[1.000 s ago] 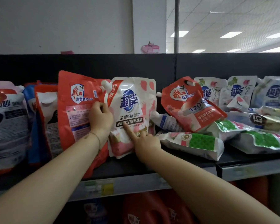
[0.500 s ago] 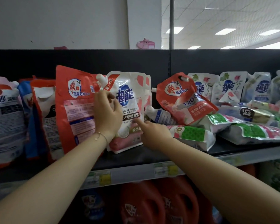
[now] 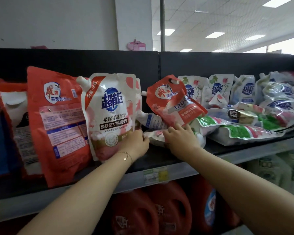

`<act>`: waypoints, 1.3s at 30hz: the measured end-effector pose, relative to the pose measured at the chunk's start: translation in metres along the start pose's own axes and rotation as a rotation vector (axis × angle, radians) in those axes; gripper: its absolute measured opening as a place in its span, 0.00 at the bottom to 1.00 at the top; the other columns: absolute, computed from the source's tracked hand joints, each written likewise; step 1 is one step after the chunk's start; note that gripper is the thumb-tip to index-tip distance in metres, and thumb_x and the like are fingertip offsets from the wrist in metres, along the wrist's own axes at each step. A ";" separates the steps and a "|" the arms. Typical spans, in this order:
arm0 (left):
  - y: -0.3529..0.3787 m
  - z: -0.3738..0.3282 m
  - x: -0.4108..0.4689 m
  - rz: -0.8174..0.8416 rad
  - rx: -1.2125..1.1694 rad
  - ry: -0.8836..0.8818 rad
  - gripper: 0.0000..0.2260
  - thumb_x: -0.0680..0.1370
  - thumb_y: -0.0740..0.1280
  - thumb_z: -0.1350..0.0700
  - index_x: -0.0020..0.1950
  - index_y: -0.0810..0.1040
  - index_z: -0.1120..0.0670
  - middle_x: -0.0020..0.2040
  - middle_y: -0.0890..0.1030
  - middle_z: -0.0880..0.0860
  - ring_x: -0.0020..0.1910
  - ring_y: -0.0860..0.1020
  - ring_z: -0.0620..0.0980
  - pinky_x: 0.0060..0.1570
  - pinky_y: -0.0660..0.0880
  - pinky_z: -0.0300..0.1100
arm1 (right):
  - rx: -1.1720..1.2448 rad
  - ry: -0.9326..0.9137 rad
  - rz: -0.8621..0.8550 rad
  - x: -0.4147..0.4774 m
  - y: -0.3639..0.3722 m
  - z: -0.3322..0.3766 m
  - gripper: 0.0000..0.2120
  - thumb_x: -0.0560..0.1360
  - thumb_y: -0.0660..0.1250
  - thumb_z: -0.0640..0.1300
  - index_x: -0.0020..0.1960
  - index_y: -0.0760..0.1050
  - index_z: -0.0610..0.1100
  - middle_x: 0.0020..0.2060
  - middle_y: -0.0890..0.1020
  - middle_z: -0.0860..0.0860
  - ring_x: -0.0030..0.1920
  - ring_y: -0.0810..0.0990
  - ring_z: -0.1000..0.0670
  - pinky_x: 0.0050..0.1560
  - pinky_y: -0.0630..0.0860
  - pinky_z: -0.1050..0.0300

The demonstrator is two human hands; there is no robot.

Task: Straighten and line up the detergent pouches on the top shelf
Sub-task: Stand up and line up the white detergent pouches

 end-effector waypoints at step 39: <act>-0.073 -0.097 0.019 -0.245 -0.802 0.127 0.14 0.79 0.58 0.62 0.60 0.55 0.55 0.48 0.70 0.52 0.46 0.73 0.47 0.38 0.71 0.34 | 0.867 0.507 -0.771 -0.027 -0.030 -0.021 0.10 0.77 0.64 0.40 0.40 0.64 0.44 0.35 0.69 0.51 0.38 0.68 0.48 0.40 0.64 0.56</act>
Point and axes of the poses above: each hand's wrist, its own x-axis towards the middle knuckle, its own y-axis out of the palm, z = x × y, the point moved 5 cm from there along x, towards the middle knuckle
